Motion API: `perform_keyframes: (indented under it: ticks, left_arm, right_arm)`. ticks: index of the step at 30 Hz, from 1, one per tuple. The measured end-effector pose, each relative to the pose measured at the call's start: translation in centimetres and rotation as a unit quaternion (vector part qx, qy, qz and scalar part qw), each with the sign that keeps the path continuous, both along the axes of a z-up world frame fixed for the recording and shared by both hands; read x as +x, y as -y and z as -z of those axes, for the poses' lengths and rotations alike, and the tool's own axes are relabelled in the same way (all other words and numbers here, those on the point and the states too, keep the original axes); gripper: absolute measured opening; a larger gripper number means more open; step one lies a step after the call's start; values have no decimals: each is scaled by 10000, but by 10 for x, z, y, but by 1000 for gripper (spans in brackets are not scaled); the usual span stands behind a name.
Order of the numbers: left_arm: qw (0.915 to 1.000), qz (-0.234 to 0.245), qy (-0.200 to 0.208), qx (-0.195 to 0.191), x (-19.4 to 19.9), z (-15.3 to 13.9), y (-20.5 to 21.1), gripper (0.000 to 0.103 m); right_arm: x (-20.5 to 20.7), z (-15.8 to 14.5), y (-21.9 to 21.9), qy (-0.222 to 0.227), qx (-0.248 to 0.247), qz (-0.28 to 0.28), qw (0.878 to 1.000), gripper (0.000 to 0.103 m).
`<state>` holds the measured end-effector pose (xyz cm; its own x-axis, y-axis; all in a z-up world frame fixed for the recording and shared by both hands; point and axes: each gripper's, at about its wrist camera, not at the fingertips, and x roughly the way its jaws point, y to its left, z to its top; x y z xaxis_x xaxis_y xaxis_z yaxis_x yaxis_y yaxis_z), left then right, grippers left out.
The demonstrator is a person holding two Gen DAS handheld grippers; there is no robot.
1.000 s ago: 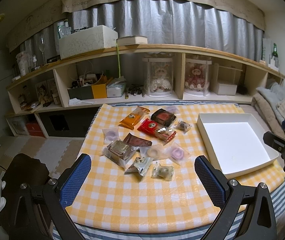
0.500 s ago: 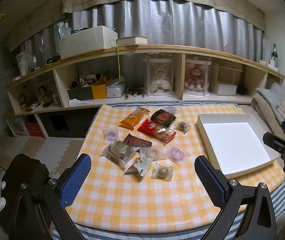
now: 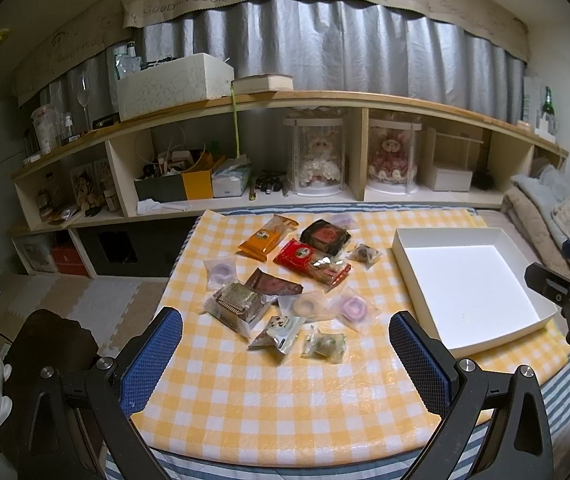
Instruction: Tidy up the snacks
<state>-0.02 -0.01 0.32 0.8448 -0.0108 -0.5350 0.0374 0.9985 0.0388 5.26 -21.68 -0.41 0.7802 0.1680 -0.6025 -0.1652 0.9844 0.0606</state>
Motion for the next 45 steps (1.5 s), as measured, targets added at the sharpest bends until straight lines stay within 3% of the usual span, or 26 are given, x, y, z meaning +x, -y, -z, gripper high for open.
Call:
perform_keyframes:
  ticks: [21,25,36,45]
  left_arm:
    - [10000,-45,-31,-73,6,-4,-2,103]
    - [9995,-304,-90,-90,25,-8,-12,103]
    - [9971,-679,-277,-214,87,10,-22,103]
    - [9901,-930,-874,-578,151,45,-41,103]
  right_arm:
    - [0,1,1,-4,18,-2,10000,103]
    - [4,-1,1,-23,69,-78,9999,103]
    - [67,-3,-31,-127,75,-491,9987,103]
    - [124,36,-57,-648,208,-912,9935,103]
